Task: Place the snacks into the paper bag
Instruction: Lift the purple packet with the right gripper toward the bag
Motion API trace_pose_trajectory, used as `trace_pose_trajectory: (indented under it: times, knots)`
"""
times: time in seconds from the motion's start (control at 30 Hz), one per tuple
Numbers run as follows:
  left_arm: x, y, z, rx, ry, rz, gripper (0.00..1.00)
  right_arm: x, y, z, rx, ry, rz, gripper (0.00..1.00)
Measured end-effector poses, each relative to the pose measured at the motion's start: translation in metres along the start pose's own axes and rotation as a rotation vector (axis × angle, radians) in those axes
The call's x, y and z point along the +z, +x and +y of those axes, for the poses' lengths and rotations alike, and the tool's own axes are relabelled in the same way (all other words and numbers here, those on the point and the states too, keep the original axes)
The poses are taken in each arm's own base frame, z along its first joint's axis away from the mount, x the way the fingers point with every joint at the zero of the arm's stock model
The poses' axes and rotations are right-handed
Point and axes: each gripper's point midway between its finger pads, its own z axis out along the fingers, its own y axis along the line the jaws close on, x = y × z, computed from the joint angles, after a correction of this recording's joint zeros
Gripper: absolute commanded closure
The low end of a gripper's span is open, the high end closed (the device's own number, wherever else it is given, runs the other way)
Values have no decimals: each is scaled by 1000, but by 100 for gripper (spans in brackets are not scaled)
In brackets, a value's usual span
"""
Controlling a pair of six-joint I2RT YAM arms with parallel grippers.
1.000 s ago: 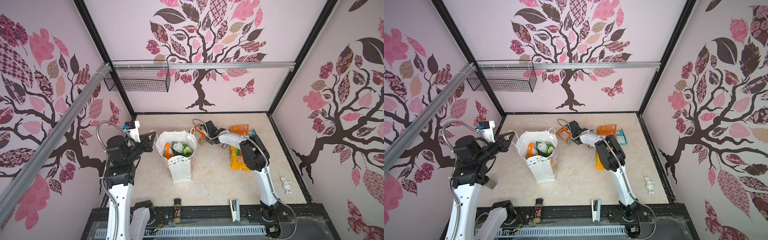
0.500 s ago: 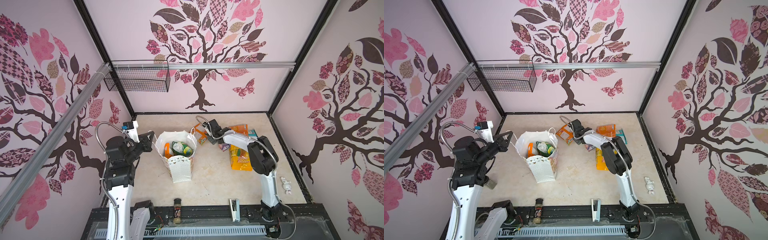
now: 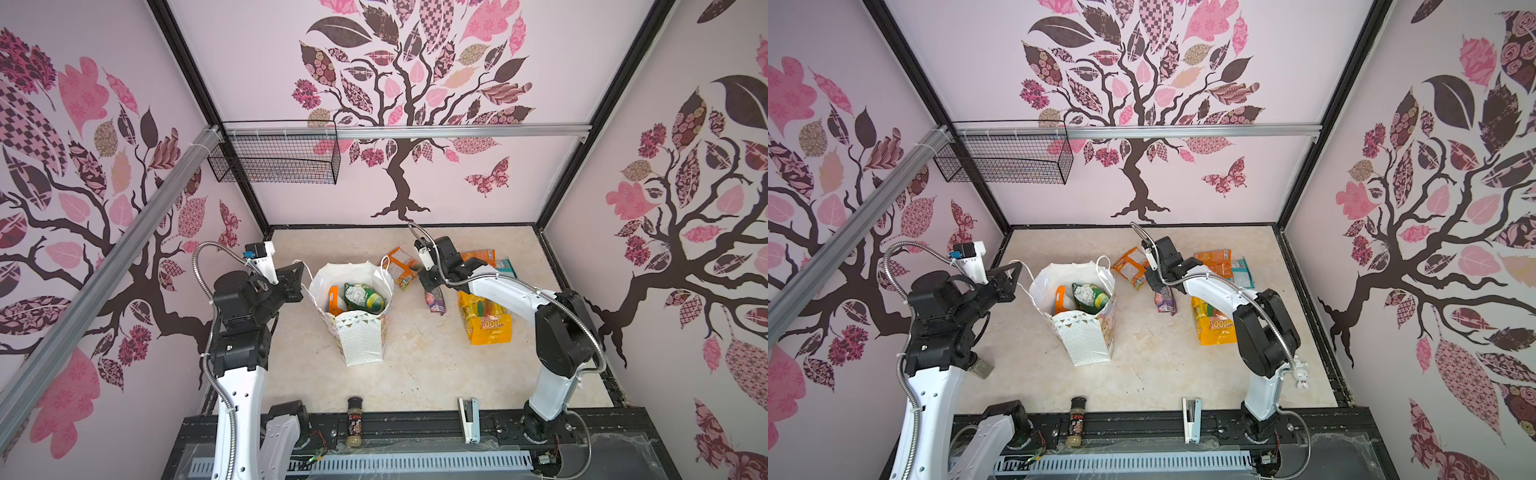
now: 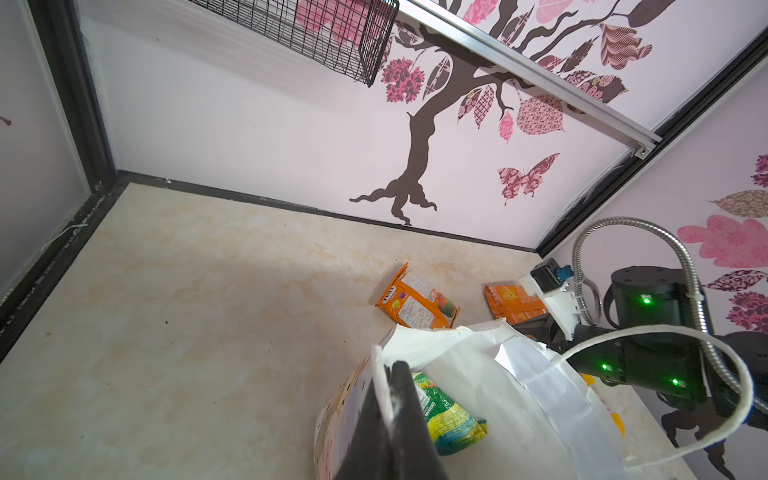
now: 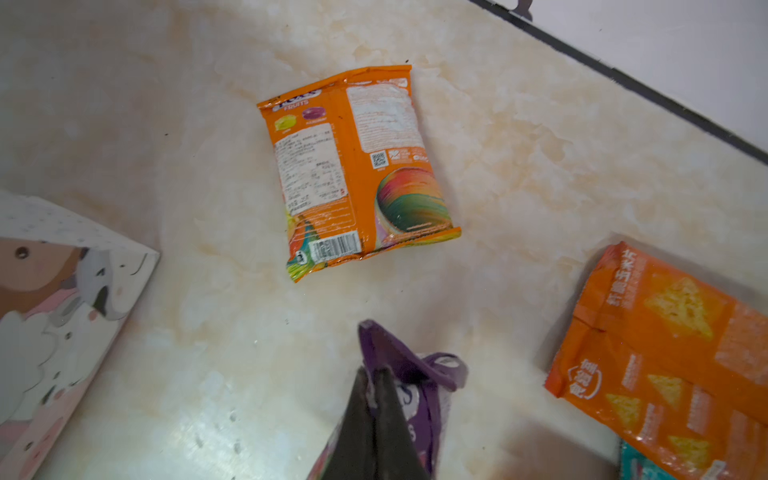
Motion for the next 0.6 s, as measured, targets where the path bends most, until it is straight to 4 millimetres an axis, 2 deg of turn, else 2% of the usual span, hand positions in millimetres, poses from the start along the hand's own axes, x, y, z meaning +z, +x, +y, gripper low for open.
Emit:
trace_pose_trajectory:
  times: [0.1,0.27,0.47,0.6]
  knots:
    - [1,0,0,-4,2,3,100,-11,7,6,31,-42,-5,100]
    - [5,1,-3,-19,32,12,100,-44,2,14,69,-99,-63,100]
    - [12,8,0,-40,41,45,100,-102,-29,22,98,-169,-202,100]
    - [15,11,2,-51,37,62,100,-127,-43,25,121,-196,-238,100]
